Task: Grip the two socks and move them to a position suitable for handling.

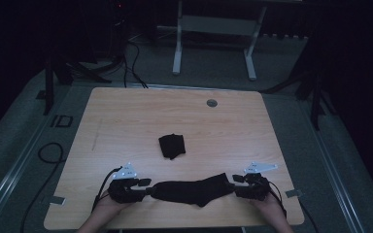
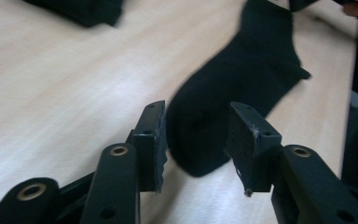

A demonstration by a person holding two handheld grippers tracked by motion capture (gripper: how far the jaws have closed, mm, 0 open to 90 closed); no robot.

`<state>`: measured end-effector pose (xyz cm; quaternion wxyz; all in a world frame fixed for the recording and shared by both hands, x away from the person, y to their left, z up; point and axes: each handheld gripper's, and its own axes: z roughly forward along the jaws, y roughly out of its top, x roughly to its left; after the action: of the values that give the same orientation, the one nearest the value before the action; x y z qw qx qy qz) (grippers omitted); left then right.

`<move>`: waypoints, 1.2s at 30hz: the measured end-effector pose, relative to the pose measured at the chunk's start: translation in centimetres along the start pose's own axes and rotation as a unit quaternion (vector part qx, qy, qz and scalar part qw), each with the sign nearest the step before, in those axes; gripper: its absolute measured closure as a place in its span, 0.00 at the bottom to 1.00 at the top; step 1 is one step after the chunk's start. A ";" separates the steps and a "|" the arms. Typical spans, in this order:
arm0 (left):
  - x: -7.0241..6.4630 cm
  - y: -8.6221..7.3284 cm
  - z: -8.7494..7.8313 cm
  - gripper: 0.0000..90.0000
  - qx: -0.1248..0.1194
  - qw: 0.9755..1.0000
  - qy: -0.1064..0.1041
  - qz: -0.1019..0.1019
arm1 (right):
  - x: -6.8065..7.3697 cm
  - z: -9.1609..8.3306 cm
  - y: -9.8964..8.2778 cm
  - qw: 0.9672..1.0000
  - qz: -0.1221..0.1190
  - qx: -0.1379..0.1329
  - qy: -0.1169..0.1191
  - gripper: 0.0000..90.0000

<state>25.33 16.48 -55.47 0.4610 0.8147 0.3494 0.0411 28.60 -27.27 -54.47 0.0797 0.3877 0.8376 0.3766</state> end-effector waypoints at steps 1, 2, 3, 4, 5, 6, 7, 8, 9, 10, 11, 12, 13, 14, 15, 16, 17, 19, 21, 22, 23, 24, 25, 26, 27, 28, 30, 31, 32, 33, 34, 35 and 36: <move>-0.1 0.2 -0.4 0.60 -0.013 1.000 0.005 -0.002 | 0.0 -0.4 0.3 1.000 -0.007 -0.007 -0.003 0.55; -0.3 0.4 -0.6 0.60 -0.021 1.000 0.001 0.001 | 0.0 -0.5 0.4 1.000 -0.008 -0.010 -0.004 0.55; -0.5 0.6 -0.6 0.60 -0.026 1.000 -0.003 0.004 | 0.1 -0.7 0.6 1.000 -0.011 -0.015 0.000 0.55; -0.8 0.8 -0.5 0.61 -0.029 1.000 -0.006 0.009 | 0.2 -0.8 0.9 1.000 -0.016 -0.018 0.002 0.54; -1.2 0.9 -0.2 0.63 -0.030 0.999 -0.013 0.013 | 0.4 -0.9 1.1 1.000 -0.021 -0.020 0.000 0.55; -1.4 1.0 0.1 0.65 -0.030 0.999 -0.016 0.015 | 0.6 -0.9 1.4 0.999 -0.026 -0.021 0.002 0.56; -1.7 1.1 0.4 0.68 -0.028 0.999 -0.017 0.020 | 0.7 -0.8 1.5 0.999 -0.030 -0.021 0.004 0.57; -1.9 1.1 0.7 0.75 -0.027 0.999 -0.022 0.023 | 0.8 -0.7 1.6 0.999 -0.037 -0.023 0.002 0.67; -2.1 1.2 1.1 0.78 -0.024 0.999 -0.025 0.023 | 1.0 -0.6 1.7 0.999 -0.046 -0.024 -0.004 0.79; -2.2 1.2 1.4 0.84 -0.018 0.999 -0.026 0.027 | 1.2 -0.4 1.7 0.998 -0.054 -0.023 -0.007 0.89; -2.3 1.2 1.8 0.89 -0.010 0.999 -0.031 0.031 | 1.4 -0.2 1.7 0.998 -0.062 -0.021 -0.014 0.97; -2.4 1.2 2.1 0.92 -0.002 0.999 -0.032 0.034 | 1.5 0.0 1.7 0.997 -0.070 -0.021 -0.019 1.00; -2.5 1.2 2.5 0.95 0.010 0.999 -0.030 0.038 | 1.6 0.2 1.7 0.997 -0.075 -0.015 -0.020 1.00; -2.5 1.2 2.8 0.97 0.017 0.999 -0.029 0.039 | 1.6 0.4 1.7 0.996 -0.081 -0.009 -0.020 1.00; -2.5 1.1 3.1 0.98 0.021 0.999 -0.031 0.038 | 1.6 0.7 1.7 0.996 -0.083 -0.004 -0.019 1.00; -2.5 1.1 3.1 1.00 0.021 0.999 -0.031 0.038 | 1.5 0.9 1.6 0.996 -0.082 -0.001 -0.017 1.00; -2.2 1.1 3.5 1.00 0.028 0.998 -0.033 0.037 | 1.4 1.1 1.5 0.997 -0.081 0.002 -0.015 1.00; -2.1 1.0 3.8 1.00 0.032 0.998 -0.035 0.041 | 1.3 1.7 1.4 0.996 -0.083 0.006 -0.016 1.00; -2.0 1.0 4.0 1.00 0.036 0.998 -0.033 0.042 | 1.2 1.9 1.3 0.996 -0.082 0.009 -0.017 0.99; -1.9 1.0 4.1 1.00 0.040 0.998 -0.030 0.044 | 1.0 2.3 1.1 0.997 -0.080 0.013 -0.021 0.99; -1.9 1.0 4.2 1.00 0.043 0.998 -0.026 0.046 | 0.9 2.6 0.9 0.997 -0.075 0.015 -0.020 0.99; -1.8 0.9 4.3 1.00 0.049 0.997 -0.023 0.048 | 0.7 2.7 0.8 0.997 -0.069 0.009 -0.015 0.98; -1.7 0.9 4.5 1.00 0.053 0.997 -0.021 0.048 | 0.7 2.7 0.7 0.998 -0.065 0.007 -0.012 0.98; -1.6 0.8 4.6 1.00 0.059 0.997 -0.017 0.050 | 0.7 2.7 0.7 0.998 -0.065 0.008 -0.012 0.96; -1.5 0.6 4.7 1.00 0.060 0.997 -0.015 0.051 | 0.9 2.7 0.7 0.998 -0.066 0.008 -0.013 0.94; -1.4 0.6 4.7 1.00 0.059 0.997 -0.018 0.047 | 1.0 2.7 0.6 0.998 -0.066 0.006 -0.015 0.94; -1.3 0.7 4.7 1.00 0.060 0.997 -0.010 0.051 | 1.3 2.7 0.4 0.998 -0.062 0.005 -0.020 0.94; -1.3 0.7 4.6 1.00 0.060 0.997 -0.010 0.051 | 1.5 2.6 0.3 0.998 -0.061 0.005 -0.019 0.94; -1.2 0.6 4.6 1.00 0.059 0.997 -0.009 0.048 | 1.7 2.6 0.2 0.998 -0.062 0.006 -0.018 0.94; -1.0 0.6 4.5 1.00 0.059 0.997 -0.011 0.047 | 1.8 2.5 0.2 0.998 -0.066 0.008 -0.018 0.94; -0.9 0.6 4.5 1.00 0.058 0.997 -0.009 0.047 | 2.0 2.5 0.1 0.998 -0.064 0.009 -0.015 0.94; -0.9 0.6 4.4 1.00 0.058 0.997 -0.007 0.047 | 2.1 2.4 0.0 0.998 -0.063 0.010 -0.012 0.94; -0.8 0.5 4.4 1.00 0.055 0.997 -0.008 0.044 | 2.2 2.3 -0.1 0.998 -0.063 0.010 -0.011 0.94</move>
<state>26.73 12.65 -57.37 0.4157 0.8539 0.3111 0.0356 27.98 -24.41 -55.84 0.1088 0.3392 0.8631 0.3581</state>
